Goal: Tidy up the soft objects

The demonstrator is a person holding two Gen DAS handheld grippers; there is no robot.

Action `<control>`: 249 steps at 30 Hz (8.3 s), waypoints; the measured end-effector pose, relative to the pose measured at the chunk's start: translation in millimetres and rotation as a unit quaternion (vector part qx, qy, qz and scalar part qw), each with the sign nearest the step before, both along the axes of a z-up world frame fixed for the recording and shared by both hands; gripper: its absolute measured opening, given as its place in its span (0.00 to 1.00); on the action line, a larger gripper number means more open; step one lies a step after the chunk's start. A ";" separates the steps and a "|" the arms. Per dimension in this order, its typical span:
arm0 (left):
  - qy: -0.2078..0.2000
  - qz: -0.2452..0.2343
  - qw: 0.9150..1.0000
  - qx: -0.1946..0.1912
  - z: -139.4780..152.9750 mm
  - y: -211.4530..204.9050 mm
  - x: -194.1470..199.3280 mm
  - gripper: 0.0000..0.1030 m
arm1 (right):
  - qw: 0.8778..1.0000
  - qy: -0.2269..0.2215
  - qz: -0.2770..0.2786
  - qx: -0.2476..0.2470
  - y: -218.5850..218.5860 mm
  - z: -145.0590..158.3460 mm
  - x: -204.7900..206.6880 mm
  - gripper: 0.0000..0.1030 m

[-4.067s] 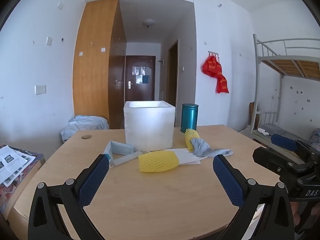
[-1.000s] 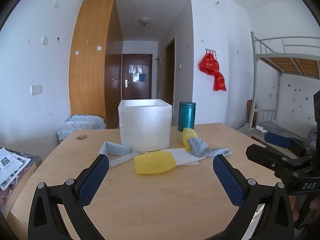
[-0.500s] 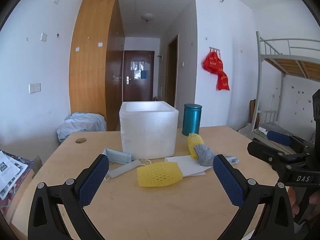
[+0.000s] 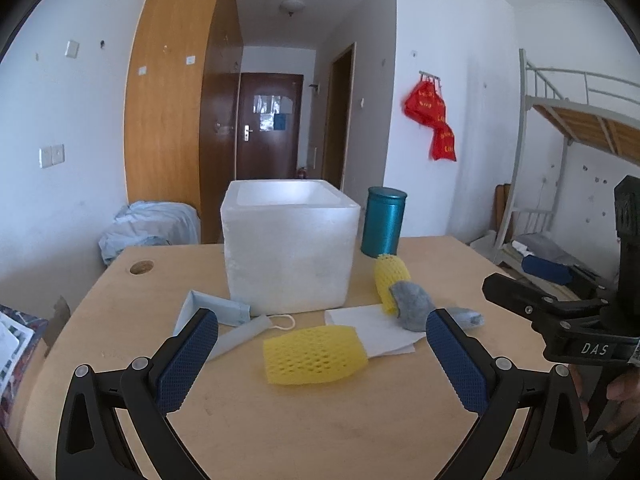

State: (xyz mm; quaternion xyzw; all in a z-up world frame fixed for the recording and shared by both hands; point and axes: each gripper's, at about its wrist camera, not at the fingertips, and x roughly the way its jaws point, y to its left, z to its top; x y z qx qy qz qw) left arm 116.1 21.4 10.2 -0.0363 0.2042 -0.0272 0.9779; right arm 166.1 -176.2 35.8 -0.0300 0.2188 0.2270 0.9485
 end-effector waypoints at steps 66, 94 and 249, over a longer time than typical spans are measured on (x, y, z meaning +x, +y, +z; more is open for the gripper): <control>0.248 -0.006 0.969 -0.017 -103.3 5.5 141.6 0.19 | 0.977 0.187 -0.026 -0.104 9.4 -95.1 146.2 0.74; 0.214 -0.013 0.976 -0.035 -84.8 12.6 122.0 0.15 | 0.981 0.157 -0.012 -0.114 14.2 -80.0 135.7 0.80; 0.022 0.032 0.999 -0.007 77.3 48.6 79.5 0.15 | 0.990 0.022 0.138 0.001 84.2 56.8 92.3 0.11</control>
